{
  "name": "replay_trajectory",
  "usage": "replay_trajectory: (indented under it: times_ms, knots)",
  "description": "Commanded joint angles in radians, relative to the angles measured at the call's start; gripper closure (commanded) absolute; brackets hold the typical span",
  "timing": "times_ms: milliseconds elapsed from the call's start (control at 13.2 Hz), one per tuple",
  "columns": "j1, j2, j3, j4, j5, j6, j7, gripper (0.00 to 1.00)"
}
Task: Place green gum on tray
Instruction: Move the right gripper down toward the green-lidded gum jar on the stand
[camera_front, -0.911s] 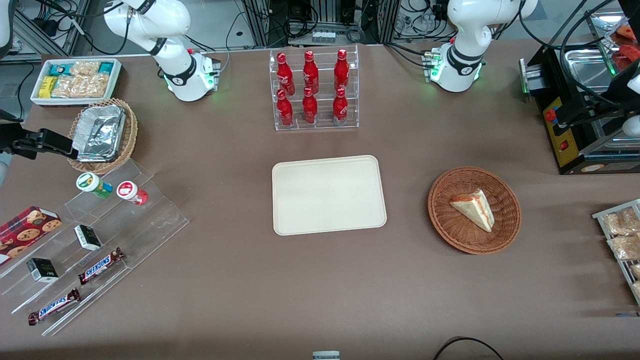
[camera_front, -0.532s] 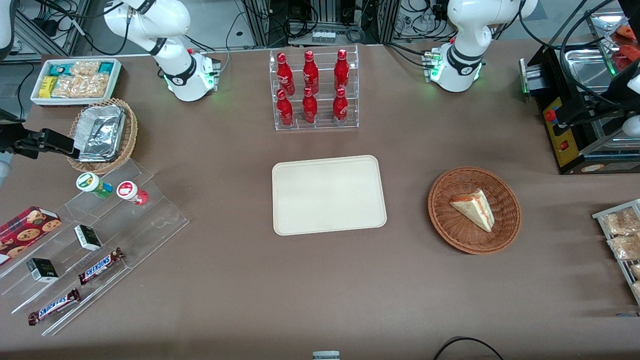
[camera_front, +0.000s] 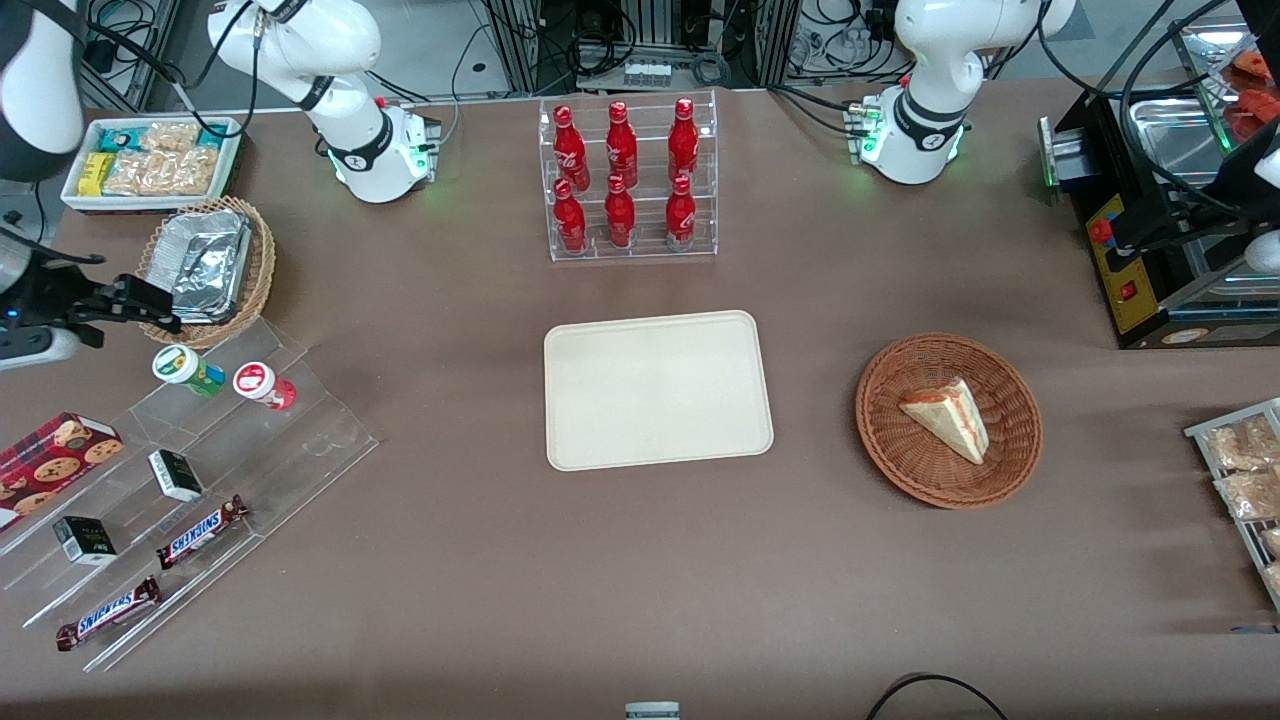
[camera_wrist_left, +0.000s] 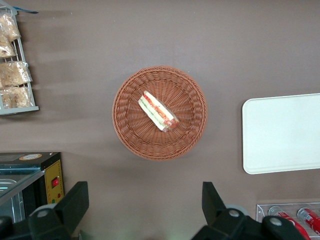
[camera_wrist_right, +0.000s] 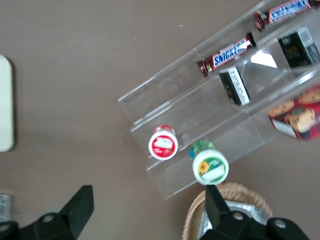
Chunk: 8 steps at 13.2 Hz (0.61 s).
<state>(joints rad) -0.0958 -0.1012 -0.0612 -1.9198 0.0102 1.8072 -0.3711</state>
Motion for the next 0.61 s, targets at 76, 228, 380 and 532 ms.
replay_trajectory:
  times_ms: [76, 228, 380, 532]
  knots:
    - [-0.057, -0.066, 0.001, -0.183, -0.010, 0.182, -0.254, 0.01]
    - [-0.073, -0.064, 0.000, -0.243, -0.010, 0.262, -0.371, 0.01]
    - [-0.097, -0.045, 0.000, -0.261, -0.010, 0.299, -0.451, 0.01]
    - [-0.102, -0.032, -0.002, -0.286, -0.009, 0.355, -0.508, 0.01]
